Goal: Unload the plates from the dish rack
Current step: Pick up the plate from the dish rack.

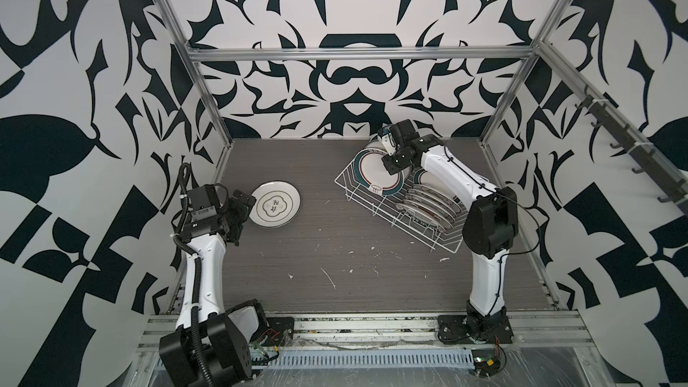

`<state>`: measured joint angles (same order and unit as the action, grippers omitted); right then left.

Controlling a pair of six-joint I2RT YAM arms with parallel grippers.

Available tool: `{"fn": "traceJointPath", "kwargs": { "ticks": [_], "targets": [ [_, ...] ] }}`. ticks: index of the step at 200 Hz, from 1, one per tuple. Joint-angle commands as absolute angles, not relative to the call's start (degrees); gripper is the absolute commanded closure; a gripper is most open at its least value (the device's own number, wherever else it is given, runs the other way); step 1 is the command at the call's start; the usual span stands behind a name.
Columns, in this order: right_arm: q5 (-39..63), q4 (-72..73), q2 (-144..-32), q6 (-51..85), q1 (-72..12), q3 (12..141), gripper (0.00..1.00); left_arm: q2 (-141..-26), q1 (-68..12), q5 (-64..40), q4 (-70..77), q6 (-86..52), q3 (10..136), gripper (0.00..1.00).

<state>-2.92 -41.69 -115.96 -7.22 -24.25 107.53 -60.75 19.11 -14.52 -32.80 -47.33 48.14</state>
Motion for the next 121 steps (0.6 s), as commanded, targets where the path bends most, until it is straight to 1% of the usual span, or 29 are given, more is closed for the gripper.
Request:
{"fn": "traceJointPath", "kwargs": {
  "ticks": [1, 33, 45, 71, 121],
  "targets": [
    [-1.9, -40.0, -113.7, -7.6, -24.2, 107.4, 0.76, -59.6, 19.2, -13.7, -36.3, -47.2, 48.8, 0.01],
    [-1.6, -40.0, -113.0, -8.3, -24.2, 107.0, 0.87, -59.8, 19.2, -14.4, -36.9, -45.9, 48.5, 0.01],
    [-1.4, -40.0, -112.4, -8.8, -24.2, 106.9, 0.89, -59.3, 19.3, -13.7, -36.8, -45.3, 48.3, 0.01],
    [-1.0, -40.0, -111.0, -10.1, -24.2, 106.5, 1.0, -57.6, 19.3, -12.7, -35.6, -44.7, 47.0, 0.01],
    [-1.4, -40.1, -108.0, -12.3, -24.1, 106.1, 1.0, -59.4, 19.2, -13.6, -36.1, -44.1, 47.3, 0.01]
  ]
}}
